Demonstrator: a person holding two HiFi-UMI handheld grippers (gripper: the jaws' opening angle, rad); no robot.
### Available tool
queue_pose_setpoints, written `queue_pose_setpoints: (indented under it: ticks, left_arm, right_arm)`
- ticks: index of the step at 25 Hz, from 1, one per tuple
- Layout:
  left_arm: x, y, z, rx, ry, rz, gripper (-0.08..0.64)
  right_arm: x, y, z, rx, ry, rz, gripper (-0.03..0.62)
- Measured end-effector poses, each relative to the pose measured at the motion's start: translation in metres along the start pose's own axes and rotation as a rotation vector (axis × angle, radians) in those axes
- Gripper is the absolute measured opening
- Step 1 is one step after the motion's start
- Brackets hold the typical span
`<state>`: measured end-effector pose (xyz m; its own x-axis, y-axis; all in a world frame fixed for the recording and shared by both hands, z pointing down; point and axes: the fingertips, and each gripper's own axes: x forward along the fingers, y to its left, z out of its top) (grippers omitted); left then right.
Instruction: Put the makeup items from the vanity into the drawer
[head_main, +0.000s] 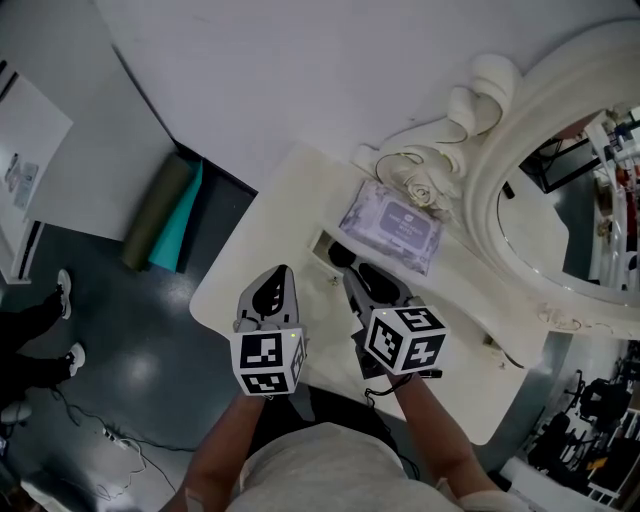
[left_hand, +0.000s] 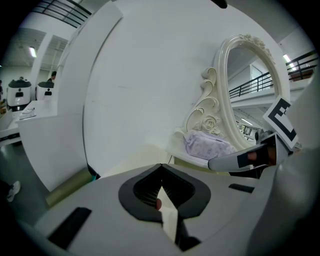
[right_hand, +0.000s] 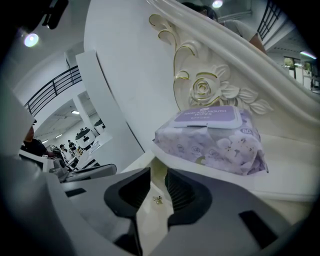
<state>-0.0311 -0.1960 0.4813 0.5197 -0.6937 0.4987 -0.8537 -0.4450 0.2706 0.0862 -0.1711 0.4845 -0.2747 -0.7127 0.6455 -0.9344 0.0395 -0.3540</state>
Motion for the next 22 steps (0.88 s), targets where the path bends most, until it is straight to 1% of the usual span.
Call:
queue_pose_setpoints:
  ticks: [5, 9, 16, 22]
  left_arm:
    - [-0.004, -0.004, -0.002, 0.007, -0.001, -0.013, 0.004]
    - [-0.011, -0.008, 0.0, 0.017, -0.007, -0.028, 0.003]
    - [-0.029, -0.02, 0.007, 0.044, -0.032, -0.069, 0.003]
    - [-0.043, -0.035, 0.014, 0.081, -0.043, -0.129, 0.003]
  right_arm:
    - [-0.006, 0.001, -0.004, 0.004, -0.011, -0.009, 0.114]
    - [-0.017, 0.001, -0.002, 0.009, -0.044, -0.03, 0.114]
    - [-0.049, -0.002, 0.002, 0.025, -0.121, -0.099, 0.104]
    - [-0.083, -0.002, 0.004, 0.058, -0.208, -0.172, 0.069]
